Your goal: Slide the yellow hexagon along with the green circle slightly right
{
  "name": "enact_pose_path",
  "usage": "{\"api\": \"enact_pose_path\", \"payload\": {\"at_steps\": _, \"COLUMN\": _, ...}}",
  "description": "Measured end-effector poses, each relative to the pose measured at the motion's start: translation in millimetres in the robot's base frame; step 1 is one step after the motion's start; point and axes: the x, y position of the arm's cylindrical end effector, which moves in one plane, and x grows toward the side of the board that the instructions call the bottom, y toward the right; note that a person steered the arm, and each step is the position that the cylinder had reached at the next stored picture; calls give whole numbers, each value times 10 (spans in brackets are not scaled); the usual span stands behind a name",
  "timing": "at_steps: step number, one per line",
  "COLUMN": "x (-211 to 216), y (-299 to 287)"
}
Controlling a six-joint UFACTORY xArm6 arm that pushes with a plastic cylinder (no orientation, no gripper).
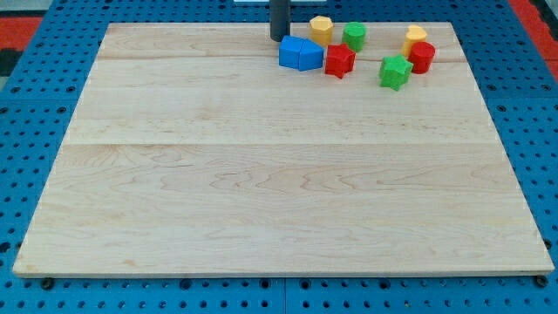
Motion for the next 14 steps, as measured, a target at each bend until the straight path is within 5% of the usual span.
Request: {"api": "enact_pose_path", "payload": {"at_steps": 14, "x": -350, "y": 849}}
